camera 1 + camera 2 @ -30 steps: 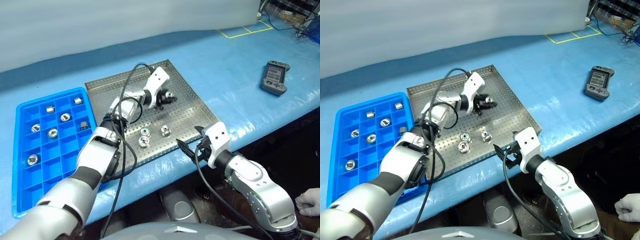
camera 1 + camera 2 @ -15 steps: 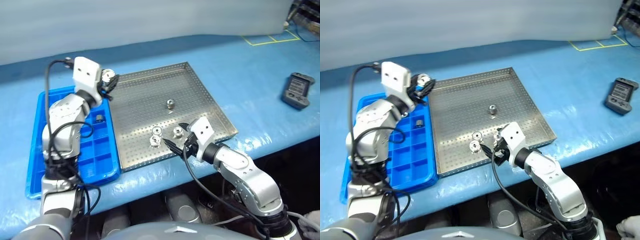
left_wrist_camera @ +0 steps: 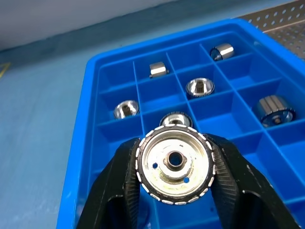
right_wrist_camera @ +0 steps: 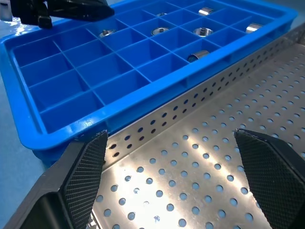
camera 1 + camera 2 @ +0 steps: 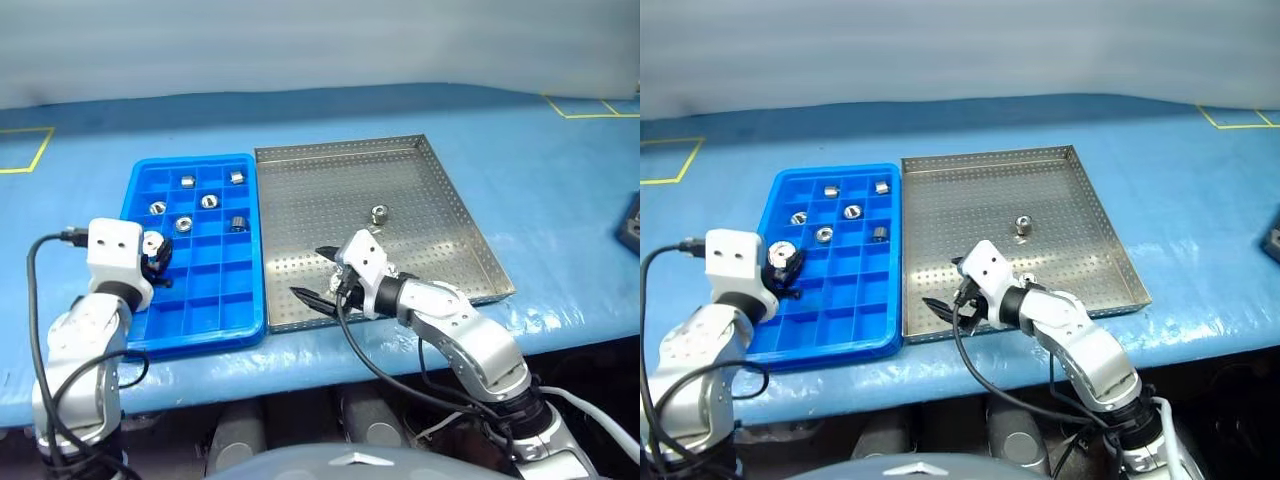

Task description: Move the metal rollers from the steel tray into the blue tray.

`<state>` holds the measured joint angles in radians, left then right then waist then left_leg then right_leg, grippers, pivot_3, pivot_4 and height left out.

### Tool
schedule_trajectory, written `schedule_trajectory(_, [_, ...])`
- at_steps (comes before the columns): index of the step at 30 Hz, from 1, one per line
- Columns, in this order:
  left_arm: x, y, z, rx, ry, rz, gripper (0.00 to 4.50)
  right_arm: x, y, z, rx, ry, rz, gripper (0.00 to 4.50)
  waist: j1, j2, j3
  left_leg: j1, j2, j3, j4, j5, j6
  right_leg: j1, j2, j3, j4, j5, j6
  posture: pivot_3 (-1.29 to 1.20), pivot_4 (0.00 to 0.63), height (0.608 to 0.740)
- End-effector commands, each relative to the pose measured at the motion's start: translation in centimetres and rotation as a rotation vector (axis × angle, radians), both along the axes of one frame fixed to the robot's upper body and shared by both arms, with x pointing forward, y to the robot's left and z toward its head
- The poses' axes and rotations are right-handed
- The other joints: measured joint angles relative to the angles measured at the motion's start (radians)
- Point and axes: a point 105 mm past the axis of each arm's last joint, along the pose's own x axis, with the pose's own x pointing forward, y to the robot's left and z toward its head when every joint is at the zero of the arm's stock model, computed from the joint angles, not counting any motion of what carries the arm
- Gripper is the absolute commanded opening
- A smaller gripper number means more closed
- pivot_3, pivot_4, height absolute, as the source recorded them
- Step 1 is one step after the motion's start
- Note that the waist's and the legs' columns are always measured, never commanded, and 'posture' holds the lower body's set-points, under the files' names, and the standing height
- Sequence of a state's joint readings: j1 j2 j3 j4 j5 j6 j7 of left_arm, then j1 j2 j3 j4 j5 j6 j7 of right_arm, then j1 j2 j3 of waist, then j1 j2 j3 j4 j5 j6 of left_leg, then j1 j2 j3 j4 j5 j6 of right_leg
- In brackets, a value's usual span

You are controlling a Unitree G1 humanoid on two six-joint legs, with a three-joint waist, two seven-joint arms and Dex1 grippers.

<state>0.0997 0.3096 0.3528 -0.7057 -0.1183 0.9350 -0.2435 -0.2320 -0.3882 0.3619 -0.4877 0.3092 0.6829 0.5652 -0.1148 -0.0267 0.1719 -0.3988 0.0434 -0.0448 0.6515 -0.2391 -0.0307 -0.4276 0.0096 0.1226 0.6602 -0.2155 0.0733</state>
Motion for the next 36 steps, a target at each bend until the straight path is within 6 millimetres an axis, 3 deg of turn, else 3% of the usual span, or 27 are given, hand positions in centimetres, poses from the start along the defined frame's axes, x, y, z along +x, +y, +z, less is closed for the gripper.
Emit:
schedule_trajectory(1, [-0.7, -0.1, 0.3, 0.004, -0.015, 0.002, 1.70, -0.5, 1.0, 0.9, 0.018, -0.043, 0.064, 4.50, 0.007, 0.000, 0.000, 0.000, 0.000, 0.000, 0.000, 0.000, 0.000, 0.000, 0.000, 0.000, 0.000, 0.000, 0.000, -0.01, 0.150, 0.740])
schedule_trajectory(7, [-1.4, -0.8, -1.7, -0.067, 0.054, -0.007, 1.70, -0.9, 1.3, 0.6, 0.013, -0.035, 0.085, 4.50, 0.017, 0.000, 0.000, 0.000, 0.000, 0.000, 0.000, 0.000, 0.000, 0.000, 0.000, 0.000, 0.000, -0.002, -0.004, -0.02, 0.150, 0.740])
schedule_trajectory(16, [-0.9, -1.9, -2.2, -0.103, 0.077, -0.064, 1.70, -1.0, 1.1, 0.4, 0.013, -0.030, 0.063, 4.50, 0.018, 0.000, 0.000, 0.000, 0.000, 0.000, 0.000, 0.000, 0.000, 0.000, 0.000, 0.000, 0.000, -0.003, -0.005, -0.05, 0.150, 0.740])
schedule_trajectory(20, [-0.5, -2.1, -2.1, -0.109, 0.069, -0.073, 3.07, -0.9, 0.9, 0.4, 0.015, -0.031, 0.045, 4.50, 0.017, 0.000, 0.000, 0.000, 0.000, 0.000, 0.000, 0.000, 0.000, 0.000, 0.000, 0.000, 0.000, -0.003, -0.005, -0.06, 0.150, 0.740])
schedule_trajectory(24, [0.7, -2.6, 0.5, -0.109, -0.032, -0.123, 4.37, -0.7, 0.1, 0.5, 0.007, -0.039, 0.006, 4.50, 0.015, 0.000, 0.000, 0.000, 0.000, 0.000, 0.001, 0.000, 0.000, 0.000, 0.000, 0.000, 0.000, -0.003, -0.005, -0.09, 0.150, 0.740])
schedule_trajectory(27, [1.8, -3.2, 2.1, -0.101, -0.090, -0.177, 4.37, -0.4, -0.8, 0.7, 0.006, -0.045, -0.033, 4.50, 0.011, 0.000, 0.000, 0.000, 0.000, 0.000, 0.001, 0.000, 0.000, 0.000, 0.000, 0.000, 0.000, -0.003, -0.005, -0.09, 0.150, 0.740])
schedule_trajectory(30, [3.6, -5.4, 4.5, -0.100, -0.150, -0.331, 4.37, 0.1, -2.6, 0.7, -0.009, -0.046, -0.110, 4.50, 0.006, 0.000, 0.000, 0.000, 0.000, 0.001, 0.002, 0.000, 0.000, 0.000, 0.000, 0.000, 0.000, -0.002, -0.004, -0.10, 0.150, 0.740])
schedule_trajectory(36, [6.0, -10.1, 6.0, -0.085, -0.122, -0.634, 4.37, 0.3, -5.1, 0.2, -0.047, -0.038, -0.209, 4.50, -0.010, 0.000, 0.000, -0.001, 0.000, 0.001, 0.002, 0.000, 0.000, 0.000, 0.000, 0.000, 0.000, -0.001, -0.003, -0.14, 0.150, 0.740])
